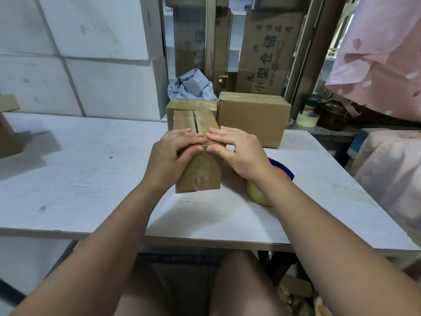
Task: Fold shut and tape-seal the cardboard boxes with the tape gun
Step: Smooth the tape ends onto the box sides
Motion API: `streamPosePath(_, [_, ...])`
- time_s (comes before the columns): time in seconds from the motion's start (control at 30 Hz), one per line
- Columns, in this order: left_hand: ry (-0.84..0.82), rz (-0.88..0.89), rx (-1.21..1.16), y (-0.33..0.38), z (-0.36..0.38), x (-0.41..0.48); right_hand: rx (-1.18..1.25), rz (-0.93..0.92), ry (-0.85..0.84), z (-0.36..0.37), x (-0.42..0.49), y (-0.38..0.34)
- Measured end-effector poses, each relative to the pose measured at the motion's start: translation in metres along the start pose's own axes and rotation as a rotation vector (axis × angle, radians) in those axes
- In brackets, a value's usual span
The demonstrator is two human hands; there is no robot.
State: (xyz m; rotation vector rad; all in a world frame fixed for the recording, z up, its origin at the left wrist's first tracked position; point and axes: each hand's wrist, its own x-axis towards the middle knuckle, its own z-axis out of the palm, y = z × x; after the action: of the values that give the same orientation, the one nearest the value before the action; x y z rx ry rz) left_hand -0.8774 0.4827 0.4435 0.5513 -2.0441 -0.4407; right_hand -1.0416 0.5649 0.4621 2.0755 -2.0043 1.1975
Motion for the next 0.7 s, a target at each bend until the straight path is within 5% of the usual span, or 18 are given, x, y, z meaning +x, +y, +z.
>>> streamPosePath(0.7, [-0.280,0.016,-0.098,-0.008,-0.024,0.004,0.131,0.036,-0.150,-0.015,0.001,0.008])
